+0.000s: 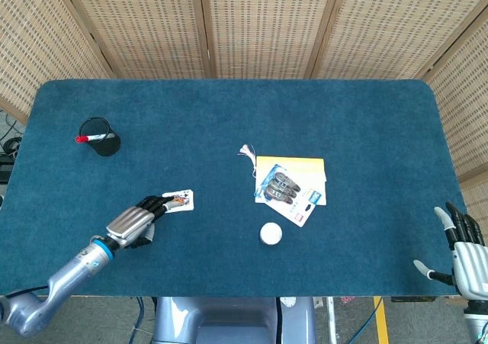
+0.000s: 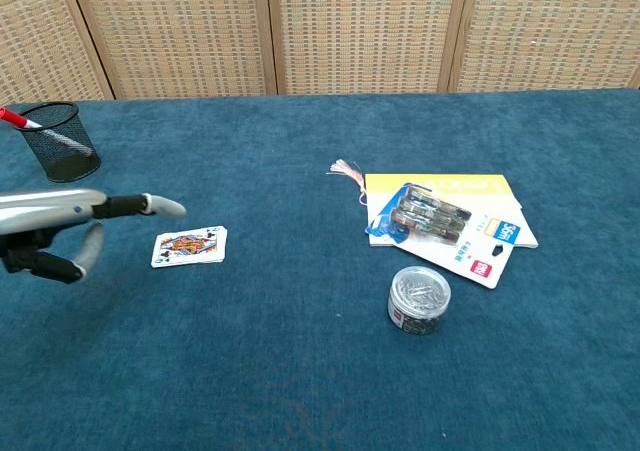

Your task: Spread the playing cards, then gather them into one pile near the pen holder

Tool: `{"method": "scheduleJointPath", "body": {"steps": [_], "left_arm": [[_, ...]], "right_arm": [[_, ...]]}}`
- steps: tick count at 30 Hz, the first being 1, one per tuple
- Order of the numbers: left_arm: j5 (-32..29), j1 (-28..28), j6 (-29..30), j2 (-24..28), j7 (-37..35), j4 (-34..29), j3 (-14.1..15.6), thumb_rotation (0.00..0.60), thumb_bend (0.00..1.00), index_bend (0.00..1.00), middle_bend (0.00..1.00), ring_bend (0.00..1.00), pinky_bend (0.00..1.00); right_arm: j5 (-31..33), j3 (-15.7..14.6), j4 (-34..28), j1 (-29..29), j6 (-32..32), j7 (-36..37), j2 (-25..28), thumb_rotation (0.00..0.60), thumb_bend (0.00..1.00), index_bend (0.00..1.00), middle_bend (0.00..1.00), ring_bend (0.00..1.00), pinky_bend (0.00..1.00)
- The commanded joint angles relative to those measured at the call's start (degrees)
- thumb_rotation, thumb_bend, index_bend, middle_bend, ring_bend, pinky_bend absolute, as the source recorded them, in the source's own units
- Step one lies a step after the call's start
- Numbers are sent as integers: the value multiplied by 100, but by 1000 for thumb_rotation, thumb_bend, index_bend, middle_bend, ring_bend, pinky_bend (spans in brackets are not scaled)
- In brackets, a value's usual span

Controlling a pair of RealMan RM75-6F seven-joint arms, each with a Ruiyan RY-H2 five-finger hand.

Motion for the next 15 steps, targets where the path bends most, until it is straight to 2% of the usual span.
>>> {"method": "scheduleJointPath", "body": {"steps": [1,8,15], "left_arm": [[-311,-206,-254,-264,277,26,-61,600,1000,0,0,0,0],[-877,-422,-506,-608,714,138,-98,600,1000,0,0,0,0],[-1308,-542,-687,-790,815,380,-67,600,1000,0,0,0,0]], "right_arm": [[5,-3,-6,4,-14,17,11,600,156,60,0,0,0],[6,-9,-17,9,-37,76,33,600,156,60,0,0,0],[4,-18,-13,17,-63,124,50,600,156,61,0,0,0]]}}
